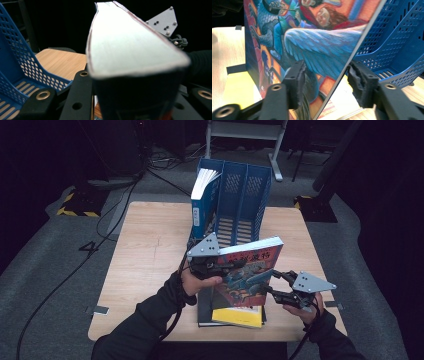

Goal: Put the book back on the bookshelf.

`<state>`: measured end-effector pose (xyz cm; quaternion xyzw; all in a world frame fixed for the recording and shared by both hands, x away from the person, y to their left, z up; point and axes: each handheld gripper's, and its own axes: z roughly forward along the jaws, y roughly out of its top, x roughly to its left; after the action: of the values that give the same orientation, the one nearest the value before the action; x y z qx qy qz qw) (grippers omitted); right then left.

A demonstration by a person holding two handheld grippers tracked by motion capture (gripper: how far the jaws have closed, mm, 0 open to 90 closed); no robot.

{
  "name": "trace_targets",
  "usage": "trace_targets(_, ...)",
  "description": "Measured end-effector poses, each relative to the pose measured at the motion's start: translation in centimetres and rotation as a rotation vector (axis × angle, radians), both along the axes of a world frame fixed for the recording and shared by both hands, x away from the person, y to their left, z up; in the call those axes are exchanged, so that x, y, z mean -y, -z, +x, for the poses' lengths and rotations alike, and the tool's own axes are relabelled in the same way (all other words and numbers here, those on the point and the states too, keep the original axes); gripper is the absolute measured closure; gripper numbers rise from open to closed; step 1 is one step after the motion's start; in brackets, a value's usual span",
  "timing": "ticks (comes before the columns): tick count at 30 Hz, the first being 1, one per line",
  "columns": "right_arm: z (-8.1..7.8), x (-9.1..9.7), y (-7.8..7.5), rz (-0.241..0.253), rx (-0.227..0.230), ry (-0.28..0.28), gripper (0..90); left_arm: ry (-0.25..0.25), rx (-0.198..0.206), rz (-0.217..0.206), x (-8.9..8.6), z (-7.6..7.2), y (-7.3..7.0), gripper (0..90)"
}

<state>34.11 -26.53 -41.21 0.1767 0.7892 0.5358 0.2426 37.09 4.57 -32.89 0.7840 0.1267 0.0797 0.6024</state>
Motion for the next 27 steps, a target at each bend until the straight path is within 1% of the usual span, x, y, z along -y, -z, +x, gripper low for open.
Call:
trace_targets(2, 0.0, 0.0, 0.0, -0.01, -0.006, -0.005, 39.7, -0.004, -0.004, 0.001, 0.1, 0.0, 0.0, 72.8)
trace_targets(5, 0.0, 0.6, -0.1, -0.009, -0.019, -0.006, 35.9, -0.019, -0.022, -0.001, 0.2, 0.1, -0.1, 73.1)
trace_targets(6, 0.1, 1.0, 0.0, -0.01, -0.027, -0.007, 35.2, -0.022, -0.03, -0.001, 0.2, 0.1, -0.1, 73.1)
trace_targets(7, 0.1, 1.4, 0.0, -0.016, -0.023, 0.003, 35.2, -0.026, -0.042, -0.007, 0.2, 0.2, -0.1, 73.2)
trace_targets(8, 0.2, 1.9, 0.1, -0.021, -0.028, 0.002, 35.3, -0.033, -0.059, -0.015, 0.2, 0.2, -0.1, 73.4)
trace_targets(9, 0.3, 2.4, 0.2, -0.017, -0.05, -0.014, 35.6, -0.042, -0.065, -0.018, 0.3, 0.2, -0.1, 73.5)
trace_targets(10, 0.4, 3.0, 0.4, -0.021, -0.056, -0.005, 35.5, -0.047, -0.061, -0.016, 0.4, 0.1, -0.1, 73.5)
trace_targets(11, 0.4, 3.0, 0.4, -0.021, -0.056, -0.005, 35.5, -0.047, -0.061, -0.016, 0.4, 0.1, -0.1, 73.6)
trace_targets(12, 0.6, 3.7, 0.6, -0.027, -0.068, 0.009, 35.4, -0.047, -0.067, -0.023, 0.5, 0.2, -0.2, 73.6)
trace_targets(13, 0.8, 4.4, 1.0, -0.021, -0.084, 0.029, 35.4, -0.045, -0.062, -0.021, 0.6, 0.1, -0.3, 73.8)
trace_targets(15, 1.4, 5.3, 1.5, -0.013, -0.112, 0.066, 35.0, -0.047, -0.051, -0.018, 0.9, -0.1, -0.7, 73.9)
trace_targets(17, 1.9, 5.9, 2.0, -0.025, -0.137, 0.096, 34.8, -0.05, -0.04, -0.011, 1.2, -0.3, -1.2, 73.9)
trace_targets(18, 2.3, 6.2, 2.3, -0.02, -0.161, 0.109, 34.9, -0.049, -0.035, -0.011, 1.3, -0.3, -1.4, 74.0)
trace_targets(21, 3.2, 6.4, 3.0, -0.038, -0.23, 0.131, 34.2, -0.054, -0.018, 0.002, 1.5, -0.5, -1.9, 74.0)
trace_targets(23, 3.6, 6.5, 3.5, -0.031, -0.275, 0.108, 34.3, -0.058, -0.014, 0.014, 1.7, -0.5, -2.2, 74.0)
trace_targets(26, 3.8, 6.2, 3.8, -0.063, -0.286, 0.102, 34.3, -0.06, 0.005, 0.027, 1.7, -0.7, -3.0, 74.0)
trace_targets(27, 3.7, 6.2, 3.8, -0.063, -0.283, 0.106, 34.4, -0.064, 0.013, 0.028, 1.6, -0.7, -3.3, 74.0)
